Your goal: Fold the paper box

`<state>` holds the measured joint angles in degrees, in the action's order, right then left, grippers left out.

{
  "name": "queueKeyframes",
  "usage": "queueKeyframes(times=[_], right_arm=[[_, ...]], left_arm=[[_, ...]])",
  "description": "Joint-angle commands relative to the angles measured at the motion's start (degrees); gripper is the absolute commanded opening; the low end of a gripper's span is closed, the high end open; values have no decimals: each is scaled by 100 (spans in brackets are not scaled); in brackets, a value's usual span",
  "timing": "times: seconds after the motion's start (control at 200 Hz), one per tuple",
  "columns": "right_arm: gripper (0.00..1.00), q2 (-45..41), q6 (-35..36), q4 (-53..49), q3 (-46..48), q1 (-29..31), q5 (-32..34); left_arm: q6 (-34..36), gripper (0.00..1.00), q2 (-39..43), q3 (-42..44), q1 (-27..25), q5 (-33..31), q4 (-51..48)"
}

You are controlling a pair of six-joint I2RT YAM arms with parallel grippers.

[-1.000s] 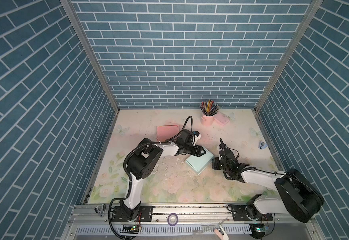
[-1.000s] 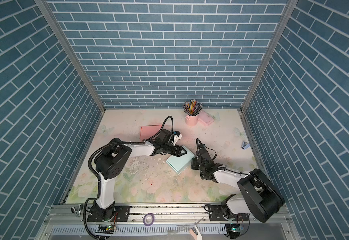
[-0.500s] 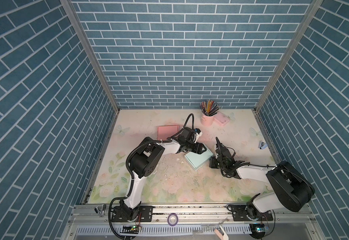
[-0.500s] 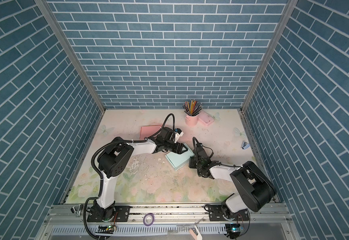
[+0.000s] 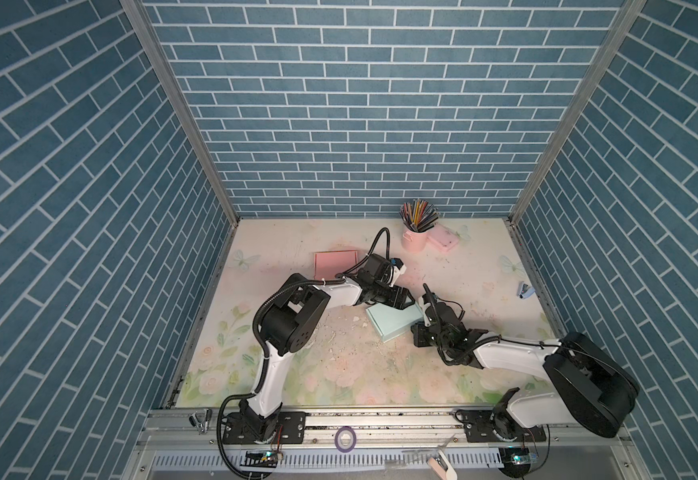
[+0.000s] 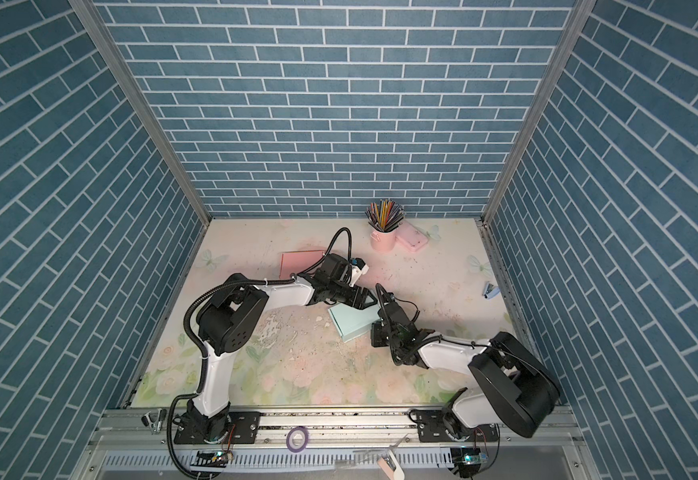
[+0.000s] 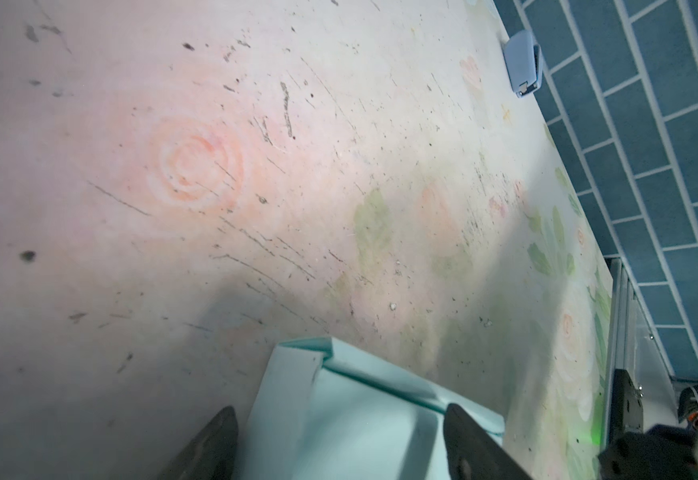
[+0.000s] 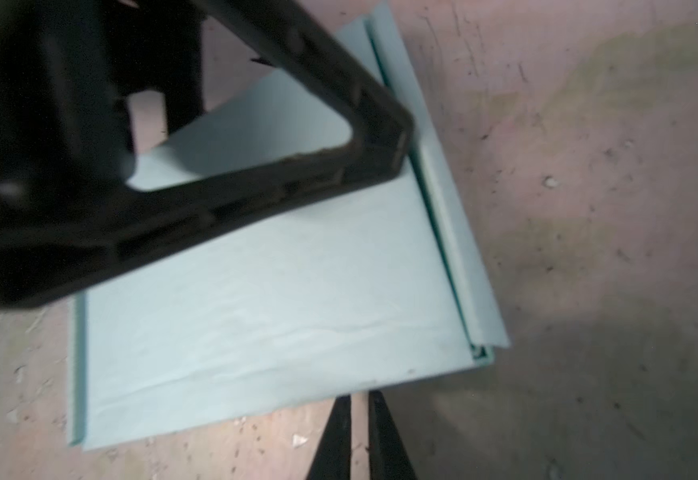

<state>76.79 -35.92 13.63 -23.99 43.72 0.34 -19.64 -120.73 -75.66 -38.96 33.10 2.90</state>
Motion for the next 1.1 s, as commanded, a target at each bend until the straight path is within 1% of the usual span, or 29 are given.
queueKeyframes(times=[0.0, 0.085, 0.16, 0.25, 0.335, 0.485, 0.62, 0.83, 1.095], right_arm=[[16, -618, 95, 70, 195, 22, 83], [17, -1058, 129, -232, 261, 23, 211], [18, -1374, 147, -474, 281, 20, 305], [17, -1615, 168, -663, 226, 22, 281], [13, -1611, 313, -875, 20, 145, 297], [8, -1306, 402, -1090, -274, 422, 434], [6, -904, 337, -1091, -472, 745, 559], [5, 19, 106, -725, -764, 1174, 474], [4, 859, -32, -388, -1076, 1390, 189]], left_arm=[[95, 81, 46, -212, 139, 99, -388], [168, 82, 275, -212, 247, -26, -551], [268, 82, 620, -28, 314, -181, -580], [368, 82, 1095, 340, 387, -339, -608], [370, 83, 1509, 814, 494, -379, -533], [343, 82, 1925, 1481, 626, -190, -425], [313, 82, 2083, 1903, 626, -4, -185], [284, 82, 1897, 2078, 670, 93, 57], [44, 82, 1753, 2198, 670, 367, 484]])
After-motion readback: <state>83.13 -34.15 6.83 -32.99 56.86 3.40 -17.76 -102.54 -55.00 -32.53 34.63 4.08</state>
